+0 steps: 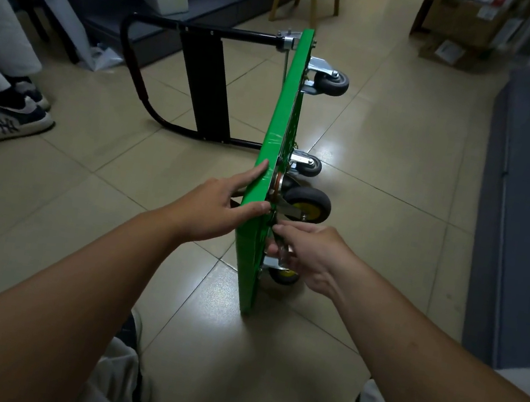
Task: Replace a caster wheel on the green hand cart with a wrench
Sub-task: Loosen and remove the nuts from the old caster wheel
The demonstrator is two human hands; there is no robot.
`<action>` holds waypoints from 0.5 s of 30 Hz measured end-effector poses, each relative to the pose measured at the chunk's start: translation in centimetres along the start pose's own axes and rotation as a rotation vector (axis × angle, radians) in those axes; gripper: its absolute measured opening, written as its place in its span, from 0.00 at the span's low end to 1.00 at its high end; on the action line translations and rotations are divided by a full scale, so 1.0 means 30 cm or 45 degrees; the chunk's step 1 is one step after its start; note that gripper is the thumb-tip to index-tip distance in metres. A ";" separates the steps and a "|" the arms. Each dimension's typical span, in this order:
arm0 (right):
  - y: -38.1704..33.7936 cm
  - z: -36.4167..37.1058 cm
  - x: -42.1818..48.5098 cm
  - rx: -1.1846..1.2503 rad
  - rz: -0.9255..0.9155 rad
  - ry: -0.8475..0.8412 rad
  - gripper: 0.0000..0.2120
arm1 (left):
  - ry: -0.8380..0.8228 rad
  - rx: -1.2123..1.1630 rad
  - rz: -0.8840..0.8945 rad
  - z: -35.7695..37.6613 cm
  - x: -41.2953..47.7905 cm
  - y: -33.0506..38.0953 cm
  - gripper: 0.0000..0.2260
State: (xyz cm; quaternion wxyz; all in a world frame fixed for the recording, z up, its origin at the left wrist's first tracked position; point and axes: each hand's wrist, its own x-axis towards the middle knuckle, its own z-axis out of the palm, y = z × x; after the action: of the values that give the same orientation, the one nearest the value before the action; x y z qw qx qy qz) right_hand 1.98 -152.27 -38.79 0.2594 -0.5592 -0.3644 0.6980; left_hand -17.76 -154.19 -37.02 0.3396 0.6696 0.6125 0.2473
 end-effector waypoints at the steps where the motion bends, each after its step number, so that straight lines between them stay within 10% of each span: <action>1: -0.001 0.002 0.004 0.013 -0.001 -0.020 0.11 | 0.006 -0.048 -0.007 0.001 0.004 -0.003 0.28; 15: 0.038 0.038 0.018 -0.154 -0.086 -0.007 0.04 | -0.016 -0.058 -0.047 0.002 -0.006 0.015 0.33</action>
State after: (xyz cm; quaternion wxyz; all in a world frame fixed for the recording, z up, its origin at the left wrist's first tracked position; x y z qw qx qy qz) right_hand 0.81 -152.78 -39.90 0.2474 -0.5593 -0.4253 0.6671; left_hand -17.44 -154.39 -36.70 0.3629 0.6519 0.6168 0.2507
